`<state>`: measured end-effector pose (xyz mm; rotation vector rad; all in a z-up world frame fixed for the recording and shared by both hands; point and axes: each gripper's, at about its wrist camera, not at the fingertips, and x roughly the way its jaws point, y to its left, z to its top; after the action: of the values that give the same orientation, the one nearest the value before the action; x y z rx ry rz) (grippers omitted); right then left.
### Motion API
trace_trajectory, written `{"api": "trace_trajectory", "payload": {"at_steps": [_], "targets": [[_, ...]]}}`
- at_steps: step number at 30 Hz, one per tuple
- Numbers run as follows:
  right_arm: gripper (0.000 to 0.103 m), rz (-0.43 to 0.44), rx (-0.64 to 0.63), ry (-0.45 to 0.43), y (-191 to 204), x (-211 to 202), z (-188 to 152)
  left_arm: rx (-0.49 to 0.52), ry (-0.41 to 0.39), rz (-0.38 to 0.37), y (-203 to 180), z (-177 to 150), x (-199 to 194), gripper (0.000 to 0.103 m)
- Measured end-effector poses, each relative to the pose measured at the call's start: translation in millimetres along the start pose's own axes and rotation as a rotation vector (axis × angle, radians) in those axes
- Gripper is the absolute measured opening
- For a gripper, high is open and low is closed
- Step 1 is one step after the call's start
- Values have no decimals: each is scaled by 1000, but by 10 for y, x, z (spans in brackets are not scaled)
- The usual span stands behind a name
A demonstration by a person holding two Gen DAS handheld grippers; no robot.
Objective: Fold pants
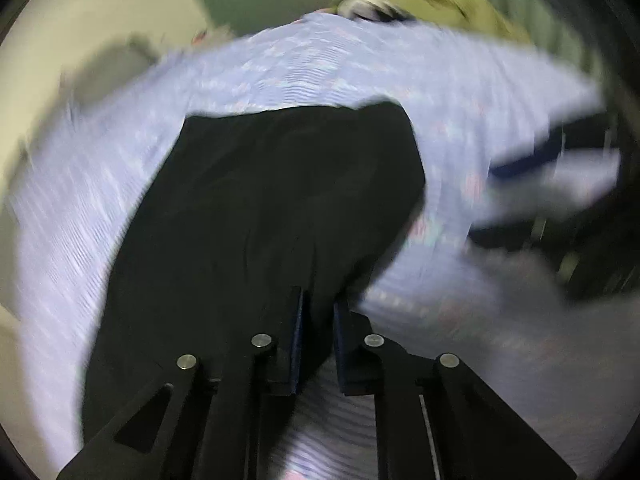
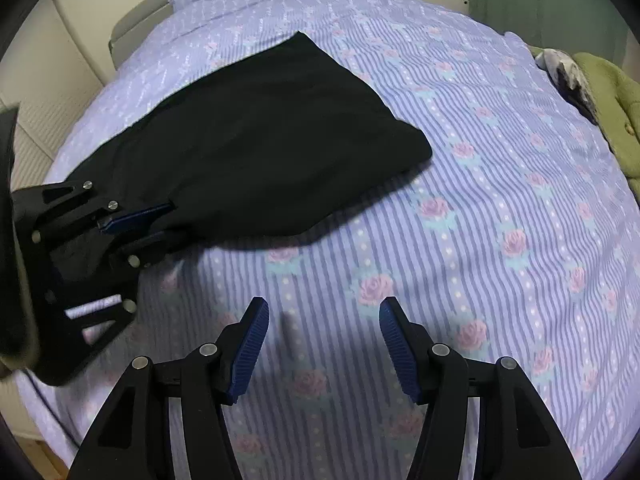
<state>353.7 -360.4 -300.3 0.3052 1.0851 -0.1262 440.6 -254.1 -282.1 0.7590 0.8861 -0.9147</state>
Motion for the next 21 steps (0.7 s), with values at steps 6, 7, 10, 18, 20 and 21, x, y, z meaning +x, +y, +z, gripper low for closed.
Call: {"api": "trace_trajectory", "payload": {"at_steps": [6, 7, 10, 18, 20, 21], "targets": [[59, 109, -2, -34, 78, 3, 333, -364, 35, -236, 918, 164, 121, 11], [59, 130, -10, -39, 112, 29, 400, -424, 44, -269, 1087, 162, 197, 11], [59, 164, -43, -49, 226, 98, 518, -514, 63, -316, 1320, 96, 329, 11], [49, 273, -167, -63, 669, 302, 767, -584, 93, -336, 1416, -69, 563, 12], [46, 295, -171, -33, 732, 419, 816, -590, 90, -328, 1428, -93, 584, 13], [44, 315, -166, -17, 748, 470, 831, -599, 88, -324, 1437, -110, 591, 16]]}}
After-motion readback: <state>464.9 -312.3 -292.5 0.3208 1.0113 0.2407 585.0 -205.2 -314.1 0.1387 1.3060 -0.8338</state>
